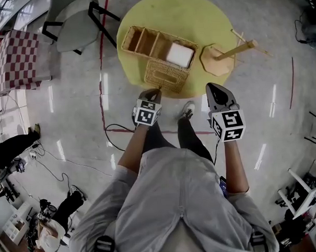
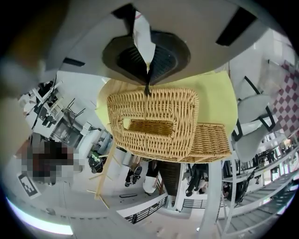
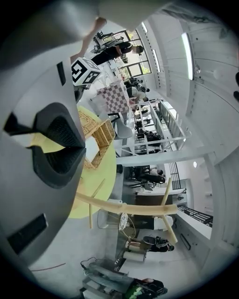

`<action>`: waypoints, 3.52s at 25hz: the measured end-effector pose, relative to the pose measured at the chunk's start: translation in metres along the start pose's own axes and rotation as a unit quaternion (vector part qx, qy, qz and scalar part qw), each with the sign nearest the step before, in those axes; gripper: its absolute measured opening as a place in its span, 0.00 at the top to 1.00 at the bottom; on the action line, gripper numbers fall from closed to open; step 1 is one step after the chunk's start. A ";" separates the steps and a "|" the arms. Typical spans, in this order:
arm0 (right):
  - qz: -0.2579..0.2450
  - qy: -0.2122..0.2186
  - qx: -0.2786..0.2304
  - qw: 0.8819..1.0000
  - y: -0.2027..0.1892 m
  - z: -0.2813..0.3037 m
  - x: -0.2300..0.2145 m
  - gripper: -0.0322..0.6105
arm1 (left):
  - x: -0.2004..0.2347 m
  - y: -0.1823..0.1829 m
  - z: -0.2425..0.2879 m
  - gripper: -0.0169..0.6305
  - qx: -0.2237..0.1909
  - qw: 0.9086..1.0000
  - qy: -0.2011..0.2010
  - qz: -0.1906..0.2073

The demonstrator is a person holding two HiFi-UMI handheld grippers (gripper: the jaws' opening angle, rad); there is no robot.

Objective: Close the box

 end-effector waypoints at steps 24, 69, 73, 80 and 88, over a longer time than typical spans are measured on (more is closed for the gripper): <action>0.025 -0.063 -0.046 0.997 0.041 -0.023 -0.001 0.93 | -0.016 0.095 -0.116 0.91 -0.079 0.986 -0.049 0.136; 0.061 -0.162 -0.046 0.984 0.081 -0.002 -0.013 0.93 | 0.044 0.279 0.042 0.91 0.000 0.978 -0.104 0.183; 0.066 -0.164 -0.042 0.983 0.076 -0.003 -0.014 0.93 | 0.043 0.279 0.050 0.91 0.009 0.978 -0.105 0.181; 0.056 -0.161 -0.047 0.984 0.080 -0.008 -0.012 0.93 | 0.043 0.278 0.046 0.86 0.007 0.979 -0.096 0.178; 0.030 -0.157 -0.066 0.985 0.092 -0.022 -0.018 0.93 | 0.048 0.278 0.012 0.86 -0.040 0.981 -0.083 0.171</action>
Point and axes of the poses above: the fingertips, and each gripper's own axes: z forward along the fingers, x to its left, y out of its top, the point moved 9 cm from there along -z, backward along the fingers, and after that the axes turned 5 degrees about x, right-handed, at the moved point
